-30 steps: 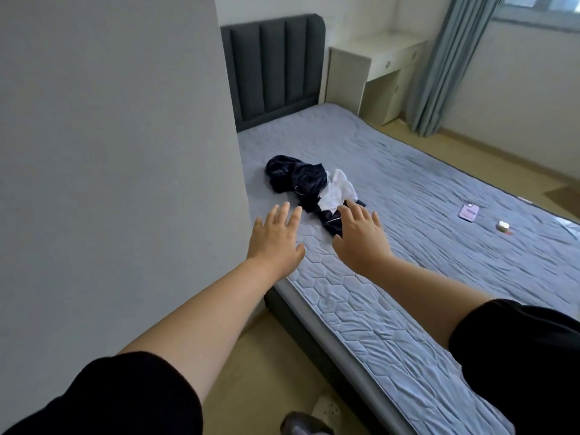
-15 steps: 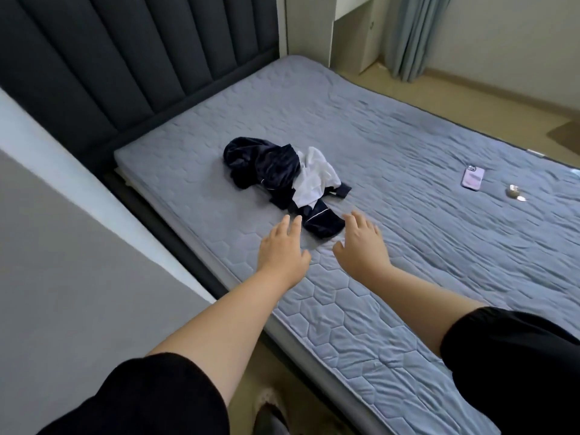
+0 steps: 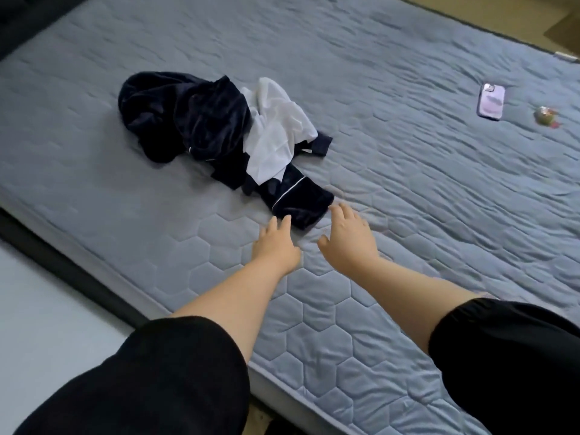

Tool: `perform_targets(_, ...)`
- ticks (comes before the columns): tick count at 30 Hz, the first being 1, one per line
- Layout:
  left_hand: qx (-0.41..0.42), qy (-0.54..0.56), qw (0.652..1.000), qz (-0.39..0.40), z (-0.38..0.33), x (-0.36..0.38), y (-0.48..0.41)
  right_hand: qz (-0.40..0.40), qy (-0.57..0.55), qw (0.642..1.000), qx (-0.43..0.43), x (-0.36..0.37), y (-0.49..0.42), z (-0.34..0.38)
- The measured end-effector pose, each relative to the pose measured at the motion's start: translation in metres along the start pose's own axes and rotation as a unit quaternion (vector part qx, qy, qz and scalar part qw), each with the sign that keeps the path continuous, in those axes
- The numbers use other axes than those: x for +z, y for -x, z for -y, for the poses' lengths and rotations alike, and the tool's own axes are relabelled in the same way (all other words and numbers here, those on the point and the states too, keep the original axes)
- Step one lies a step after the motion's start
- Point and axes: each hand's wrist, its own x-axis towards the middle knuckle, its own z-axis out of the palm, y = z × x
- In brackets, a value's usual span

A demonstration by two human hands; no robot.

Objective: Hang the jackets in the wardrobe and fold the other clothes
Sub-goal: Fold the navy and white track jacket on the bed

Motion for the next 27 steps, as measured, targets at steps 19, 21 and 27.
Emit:
perform_targets(19, -0.012, 0.098, 0.994, -0.036, 0.109, 0.086, -0.164, 0.225, 0.023, 0.972, 0.066, 0.190, -0.168, -0.051)
perform_targets(21, -0.062, 0.211, 0.964, -0.150, 0.100, 0.060, -0.170, 0.233, 0.017, 0.970, 0.060, 0.190, -0.171, -0.054)
perform_targets(27, -0.123, 0.352, 0.889, -0.266, 0.066, -0.003, -0.213, 0.224, -0.009, 0.973, 0.048, 0.193, -0.174, -0.061)
